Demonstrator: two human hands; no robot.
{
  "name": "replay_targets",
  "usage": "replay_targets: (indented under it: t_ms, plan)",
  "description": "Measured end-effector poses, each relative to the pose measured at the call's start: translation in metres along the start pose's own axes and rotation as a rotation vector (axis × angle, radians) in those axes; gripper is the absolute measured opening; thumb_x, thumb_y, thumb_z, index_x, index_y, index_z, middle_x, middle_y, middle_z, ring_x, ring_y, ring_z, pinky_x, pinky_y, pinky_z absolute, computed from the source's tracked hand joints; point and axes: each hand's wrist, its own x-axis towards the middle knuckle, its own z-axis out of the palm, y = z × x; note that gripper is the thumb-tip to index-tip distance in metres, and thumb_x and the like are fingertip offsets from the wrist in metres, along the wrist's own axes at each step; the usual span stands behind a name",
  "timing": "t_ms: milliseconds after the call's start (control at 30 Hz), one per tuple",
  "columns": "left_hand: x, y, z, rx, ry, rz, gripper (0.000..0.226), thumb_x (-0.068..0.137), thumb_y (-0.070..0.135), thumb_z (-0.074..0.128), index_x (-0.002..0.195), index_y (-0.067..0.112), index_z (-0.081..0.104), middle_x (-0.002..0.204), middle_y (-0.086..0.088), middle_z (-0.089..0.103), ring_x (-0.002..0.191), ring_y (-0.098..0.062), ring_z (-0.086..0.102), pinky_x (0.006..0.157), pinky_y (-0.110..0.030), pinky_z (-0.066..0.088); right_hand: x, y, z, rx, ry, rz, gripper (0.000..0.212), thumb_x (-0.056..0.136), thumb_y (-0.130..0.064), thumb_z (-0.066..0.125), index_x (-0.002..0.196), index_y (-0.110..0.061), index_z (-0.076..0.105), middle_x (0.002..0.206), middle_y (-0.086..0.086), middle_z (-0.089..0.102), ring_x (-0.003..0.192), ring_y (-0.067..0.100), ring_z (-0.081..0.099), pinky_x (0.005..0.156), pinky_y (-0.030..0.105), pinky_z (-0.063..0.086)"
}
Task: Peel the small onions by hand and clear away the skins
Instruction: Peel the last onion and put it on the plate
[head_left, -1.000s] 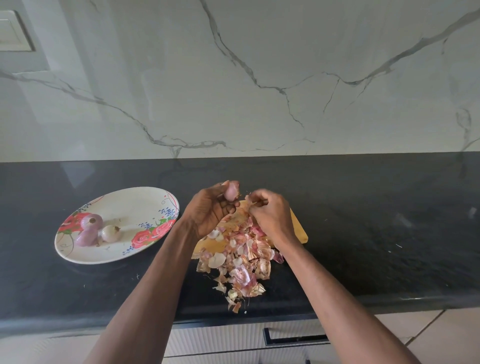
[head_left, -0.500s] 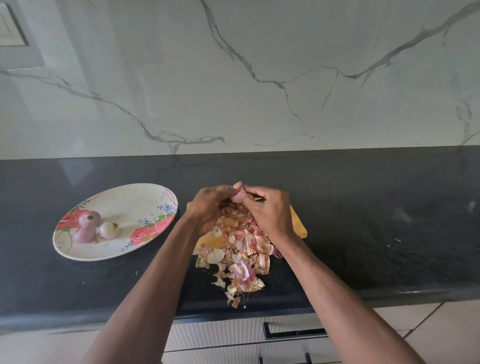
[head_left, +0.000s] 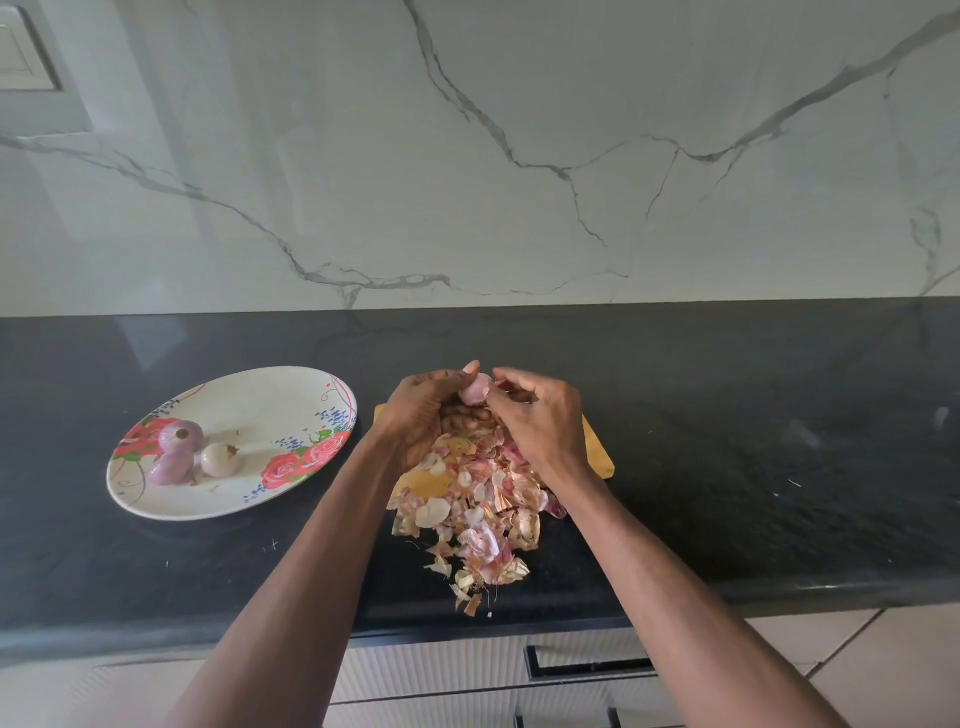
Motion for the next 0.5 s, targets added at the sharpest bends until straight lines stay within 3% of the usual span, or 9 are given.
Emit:
replay_targets:
  t_ms: [100,367,500]
  plan:
    - [0.0,-0.001,0.002,0.04,0.0,0.011,0.03,0.089,0.025,0.072,0.094,-0.005,0.073,0.083,-0.023,0.071,0.064,-0.025,0.068,0.058,-0.025,0.058,-0.001,-0.001,0.0,0.007,-0.041,-0.048,0.011,0.086,-0.033,0.08,0.096,-0.031,0.079,0.081,-0.017,0.076,0.079,0.007,0.073,0.068,0.042,0.06]
    - [-0.001,-0.005,0.009,0.169,-0.012,0.092,0.025,0.091,0.025,0.071,0.085,0.002,0.078,0.077,-0.014,0.072,0.064,-0.022,0.064,0.062,-0.028,0.059,-0.004,0.007,0.009,-0.04,0.049,-0.056,0.011,0.087,-0.022,0.077,0.082,-0.012,0.081,0.07,-0.005,0.074,0.062,0.013,0.069,0.055,0.043,0.056]
    - [-0.001,-0.008,0.012,0.148,-0.009,0.12,0.033,0.094,0.021,0.067,0.099,-0.012,0.072,0.082,-0.018,0.07,0.068,-0.025,0.065,0.062,-0.026,0.058,-0.003,0.006,0.008,0.019,0.08,-0.026,0.005,0.085,-0.012,0.079,0.08,-0.013,0.079,0.071,-0.013,0.072,0.066,0.006,0.069,0.058,0.032,0.058]
